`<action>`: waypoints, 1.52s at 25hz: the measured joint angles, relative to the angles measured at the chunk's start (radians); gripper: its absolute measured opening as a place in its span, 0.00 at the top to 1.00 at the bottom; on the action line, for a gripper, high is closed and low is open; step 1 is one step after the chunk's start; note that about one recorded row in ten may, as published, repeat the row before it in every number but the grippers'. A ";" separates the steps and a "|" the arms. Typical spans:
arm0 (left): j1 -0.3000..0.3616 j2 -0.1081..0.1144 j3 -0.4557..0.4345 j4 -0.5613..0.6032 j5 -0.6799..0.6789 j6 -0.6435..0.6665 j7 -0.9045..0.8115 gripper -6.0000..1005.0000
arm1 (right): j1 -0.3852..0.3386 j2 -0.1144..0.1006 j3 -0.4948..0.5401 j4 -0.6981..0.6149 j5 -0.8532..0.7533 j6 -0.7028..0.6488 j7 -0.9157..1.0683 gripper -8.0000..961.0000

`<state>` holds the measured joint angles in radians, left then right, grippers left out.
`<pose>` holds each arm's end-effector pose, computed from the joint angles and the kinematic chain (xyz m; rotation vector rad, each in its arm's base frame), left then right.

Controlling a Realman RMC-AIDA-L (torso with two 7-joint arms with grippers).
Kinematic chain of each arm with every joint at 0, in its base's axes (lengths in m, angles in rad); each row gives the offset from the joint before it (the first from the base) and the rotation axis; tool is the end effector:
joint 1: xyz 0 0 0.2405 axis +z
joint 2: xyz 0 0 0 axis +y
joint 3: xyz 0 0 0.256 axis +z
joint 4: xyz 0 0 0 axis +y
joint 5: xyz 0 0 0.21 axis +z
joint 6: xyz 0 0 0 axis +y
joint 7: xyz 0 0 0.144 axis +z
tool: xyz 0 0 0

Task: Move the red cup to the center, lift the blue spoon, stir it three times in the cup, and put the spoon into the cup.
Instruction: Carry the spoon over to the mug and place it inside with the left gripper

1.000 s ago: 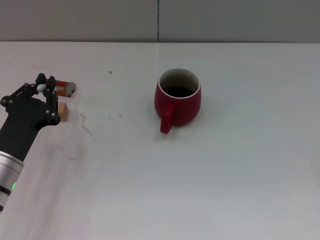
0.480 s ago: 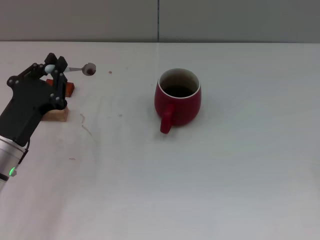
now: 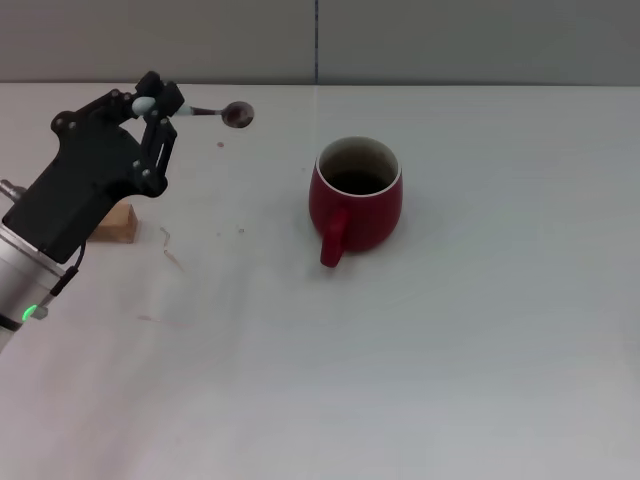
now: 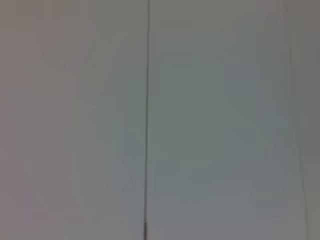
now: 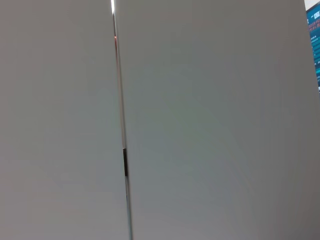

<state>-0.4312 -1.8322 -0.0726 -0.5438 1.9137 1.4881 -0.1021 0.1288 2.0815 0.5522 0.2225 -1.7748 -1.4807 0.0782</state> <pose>-0.2741 0.2869 -0.0092 -1.9101 -0.2944 -1.0542 0.3872 0.2117 0.0189 -1.1933 0.5910 0.6511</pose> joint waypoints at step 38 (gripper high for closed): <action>-0.030 -0.085 -0.671 0.054 0.973 -0.266 -0.308 0.85 | -0.009 0.002 0.000 -0.006 0.005 -0.001 0.000 0.19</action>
<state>-0.4609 -1.9176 -0.7441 -0.4901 2.8866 1.2224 -0.4097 0.1196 2.0832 0.5522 0.2162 -1.7701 -1.4821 0.0783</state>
